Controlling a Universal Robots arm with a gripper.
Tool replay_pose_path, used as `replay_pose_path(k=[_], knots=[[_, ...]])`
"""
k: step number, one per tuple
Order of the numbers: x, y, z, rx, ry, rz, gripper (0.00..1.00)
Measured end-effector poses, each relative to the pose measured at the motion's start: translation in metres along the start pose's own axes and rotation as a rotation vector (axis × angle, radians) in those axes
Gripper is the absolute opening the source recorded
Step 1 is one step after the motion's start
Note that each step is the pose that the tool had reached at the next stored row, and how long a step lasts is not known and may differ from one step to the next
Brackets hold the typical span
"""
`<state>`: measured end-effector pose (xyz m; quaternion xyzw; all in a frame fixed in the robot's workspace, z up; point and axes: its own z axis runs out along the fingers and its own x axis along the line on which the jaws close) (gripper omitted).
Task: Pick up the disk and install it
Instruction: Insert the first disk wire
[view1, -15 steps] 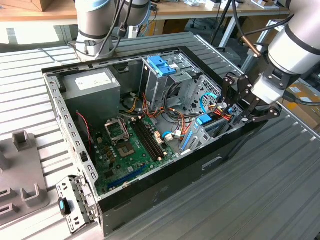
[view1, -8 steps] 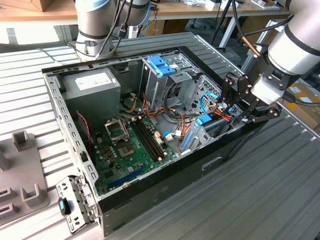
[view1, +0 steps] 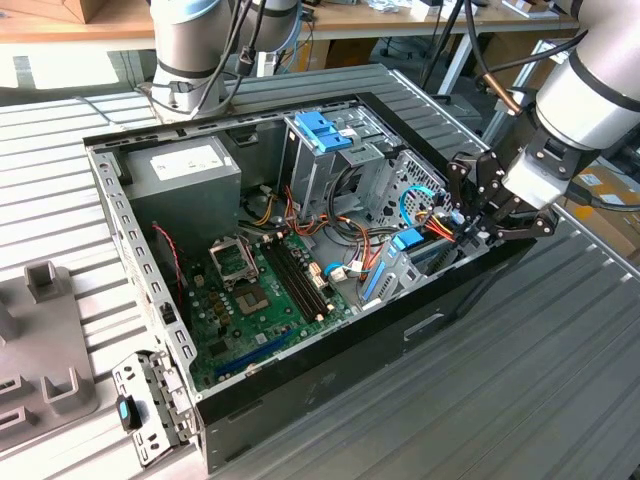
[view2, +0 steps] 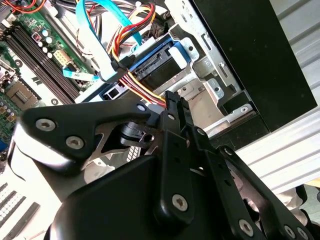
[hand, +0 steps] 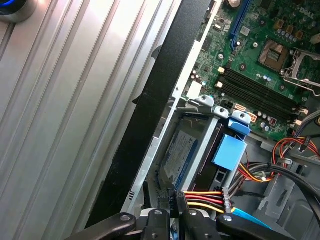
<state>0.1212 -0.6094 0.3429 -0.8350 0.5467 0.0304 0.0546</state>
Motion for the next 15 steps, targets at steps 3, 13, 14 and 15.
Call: replay_pose_path(k=[3,13,14,15], knots=[[0.0001,-0.0001,0.0000,0.0000,0.0000,0.000,0.17],[-0.0004,-0.0004,-0.0042,0.0006,-0.0012,0.000,0.17],[-0.0005,-0.0005,-0.0049,0.0007,-0.0014,0.000,0.17],[-0.0006,-0.0005,-0.0059,0.0010,-0.0021,0.000,0.17]])
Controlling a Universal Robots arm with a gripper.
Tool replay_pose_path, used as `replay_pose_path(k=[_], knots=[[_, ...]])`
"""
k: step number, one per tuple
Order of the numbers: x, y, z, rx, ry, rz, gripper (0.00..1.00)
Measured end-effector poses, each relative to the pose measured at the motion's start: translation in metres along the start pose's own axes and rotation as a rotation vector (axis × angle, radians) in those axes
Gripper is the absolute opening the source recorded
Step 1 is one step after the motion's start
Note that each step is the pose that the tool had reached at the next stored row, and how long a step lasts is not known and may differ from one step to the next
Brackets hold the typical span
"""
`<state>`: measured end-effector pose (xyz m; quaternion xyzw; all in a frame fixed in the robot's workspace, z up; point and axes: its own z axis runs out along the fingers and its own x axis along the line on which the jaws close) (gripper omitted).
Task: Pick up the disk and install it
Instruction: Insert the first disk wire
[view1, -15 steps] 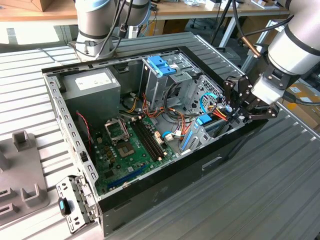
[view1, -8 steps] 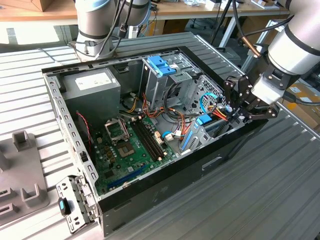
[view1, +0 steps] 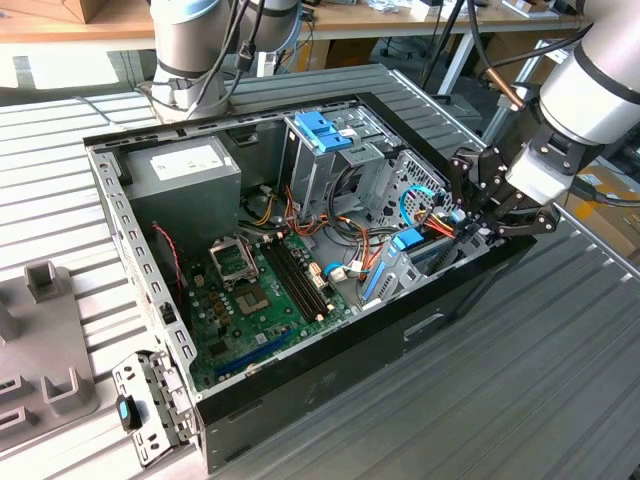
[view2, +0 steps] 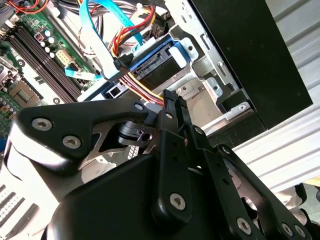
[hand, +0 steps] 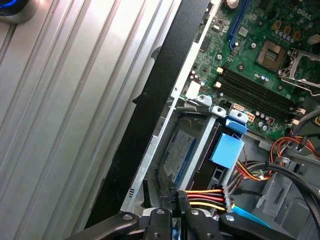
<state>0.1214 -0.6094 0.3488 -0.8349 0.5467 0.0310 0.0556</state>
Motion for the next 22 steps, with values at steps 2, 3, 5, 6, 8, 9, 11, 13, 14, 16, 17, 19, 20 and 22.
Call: replay_pose_path(k=[2,3,5,6,8,9,11,13,14,16,17,19,20,22], knots=[[-0.0001,-0.0001,-0.0013,0.0004,-0.0009,0.000,0.17],[-0.0002,-0.0001,-0.0019,0.0006,-0.0014,0.000,0.17],[-0.0003,-0.0002,-0.0028,0.0009,-0.0022,0.000,0.17],[-0.0004,-0.0002,-0.0032,0.0010,-0.0023,0.000,0.17],[-0.0005,-0.0003,-0.0045,0.0012,-0.0027,0.000,0.17],[-0.0005,-0.0003,-0.0048,0.0013,-0.0029,0.000,0.17],[-0.0007,-0.0003,-0.0052,0.0015,-0.0034,0.000,0.17],[-0.0015,-0.0007,-0.0053,0.0015,-0.0033,0.001,0.17],[-0.0019,-0.0009,-0.0051,0.0017,-0.0036,0.001,0.17],[-0.0035,-0.0017,-0.0049,0.0018,-0.0035,0.002,0.17],[-0.0129,-0.0057,-0.0036,0.0032,-0.0028,0.014,0.17],[-0.0448,-0.0204,0.0013,0.0081,-0.0002,0.057,0.17],[-0.0481,-0.0219,0.0019,0.0088,0.0001,0.062,0.17],[-0.0505,-0.0229,0.0022,0.0093,0.0003,0.067,0.17]])
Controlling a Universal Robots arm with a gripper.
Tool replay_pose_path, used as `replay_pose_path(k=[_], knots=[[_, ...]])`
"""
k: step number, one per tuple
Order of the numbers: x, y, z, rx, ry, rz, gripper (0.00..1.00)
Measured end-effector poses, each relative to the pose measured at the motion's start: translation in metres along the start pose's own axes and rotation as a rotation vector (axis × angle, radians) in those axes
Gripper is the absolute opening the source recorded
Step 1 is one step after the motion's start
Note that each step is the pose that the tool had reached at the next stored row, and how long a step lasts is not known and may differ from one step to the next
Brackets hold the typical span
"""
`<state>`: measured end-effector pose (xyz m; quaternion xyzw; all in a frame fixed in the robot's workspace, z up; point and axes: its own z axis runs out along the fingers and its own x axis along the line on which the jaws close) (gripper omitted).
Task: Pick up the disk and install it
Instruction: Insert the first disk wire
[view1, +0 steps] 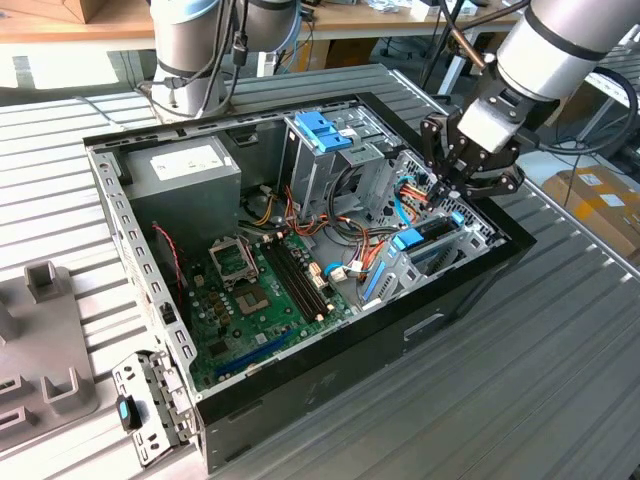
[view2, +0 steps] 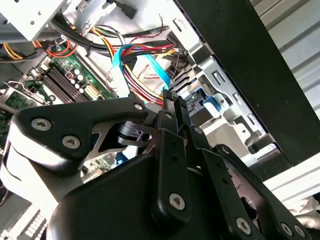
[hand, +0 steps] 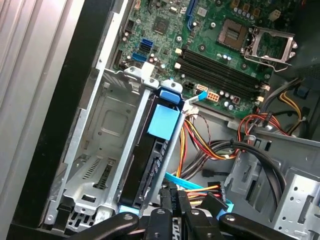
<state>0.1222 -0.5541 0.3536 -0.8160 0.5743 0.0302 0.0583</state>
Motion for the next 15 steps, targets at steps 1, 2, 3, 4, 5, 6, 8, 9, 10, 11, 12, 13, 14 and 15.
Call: replay_pose_path(k=[1,2,3,4,5,6,8,9,10,11,12,13,14,15], knots=[[0.0000,0.0000,0.0000,0.0000,0.0000,0.000,0.17],[0.0000,0.0000,0.0000,0.0000,0.0001,0.000,0.17],[0.0000,0.0000,0.0000,0.0000,0.0001,0.000,0.17],[0.0000,0.0000,0.0000,0.0000,0.0001,0.000,0.17],[0.0000,0.0000,0.0000,0.0000,0.0001,0.000,0.17],[0.0000,0.0000,0.0000,0.0000,0.0001,0.000,0.17],[-0.0001,0.0000,0.0000,-0.0001,0.0001,0.000,0.17],[0.0000,0.0000,0.0000,0.0000,0.0001,0.000,0.17],[0.0000,0.0000,0.0000,0.0000,0.0001,0.000,0.17],[0.0000,0.0000,0.0000,0.0000,0.0002,0.001,0.17],[-0.0001,0.0000,0.0000,0.0001,0.0002,0.002,0.17],[0.0000,0.0000,0.0000,0.0003,0.0003,0.003,0.17],[-0.0001,0.0000,0.0000,0.0011,0.0007,0.010,0.17],[-0.0001,0.0000,0.0001,0.0021,0.0011,0.018,0.17]])
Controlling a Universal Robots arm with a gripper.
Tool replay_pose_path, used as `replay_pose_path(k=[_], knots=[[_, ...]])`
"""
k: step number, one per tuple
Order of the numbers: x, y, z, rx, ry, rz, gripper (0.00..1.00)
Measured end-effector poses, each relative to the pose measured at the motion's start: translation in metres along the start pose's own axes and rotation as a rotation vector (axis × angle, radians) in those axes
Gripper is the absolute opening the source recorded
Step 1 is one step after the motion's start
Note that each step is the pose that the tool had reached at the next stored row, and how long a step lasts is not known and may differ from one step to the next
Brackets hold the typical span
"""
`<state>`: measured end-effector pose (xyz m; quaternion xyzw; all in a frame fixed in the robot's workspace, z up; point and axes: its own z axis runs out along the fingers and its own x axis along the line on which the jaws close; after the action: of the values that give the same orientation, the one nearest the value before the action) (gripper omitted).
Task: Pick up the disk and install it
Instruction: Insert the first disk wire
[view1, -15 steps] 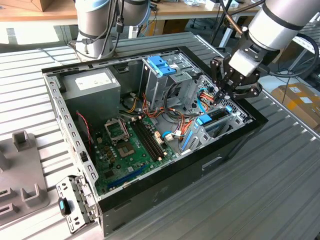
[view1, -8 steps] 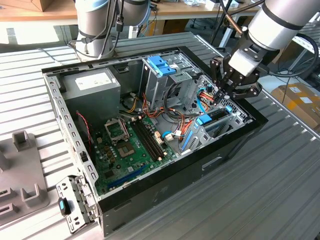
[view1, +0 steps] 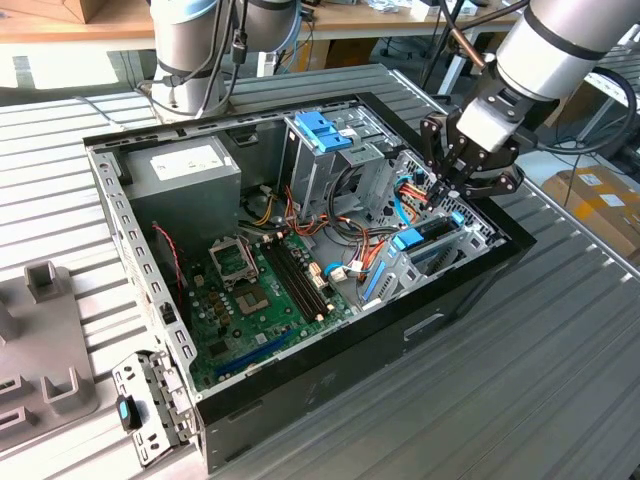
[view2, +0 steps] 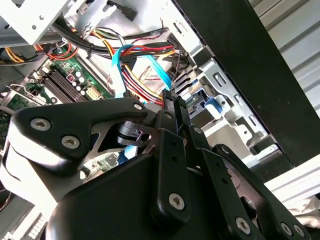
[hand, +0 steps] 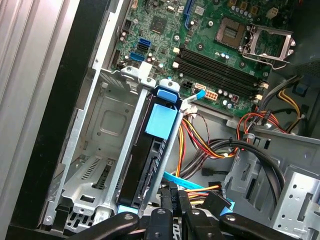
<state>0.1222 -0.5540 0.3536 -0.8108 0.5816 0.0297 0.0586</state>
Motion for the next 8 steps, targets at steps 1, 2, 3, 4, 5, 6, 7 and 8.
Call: replay_pose_path(k=[1,2,3,4,5,6,7,8], knots=[[0.0000,0.0000,0.0000,0.0007,0.0004,0.006,0.17],[0.0000,0.0000,0.0000,0.0016,0.0009,0.014,0.17],[0.0000,0.0000,0.0000,0.0025,0.0013,0.021,0.17],[0.0000,0.0000,0.0000,0.0033,0.0018,0.029,0.17],[0.0000,0.0000,0.0000,0.0051,0.0027,0.044,0.17],[0.0000,0.0000,0.0001,0.0070,0.0037,0.060,0.17],[0.0000,0.0000,0.0001,0.0082,0.0043,0.070,0.17],[0.0000,0.0000,0.0001,0.0093,0.0049,0.080,0.17]])
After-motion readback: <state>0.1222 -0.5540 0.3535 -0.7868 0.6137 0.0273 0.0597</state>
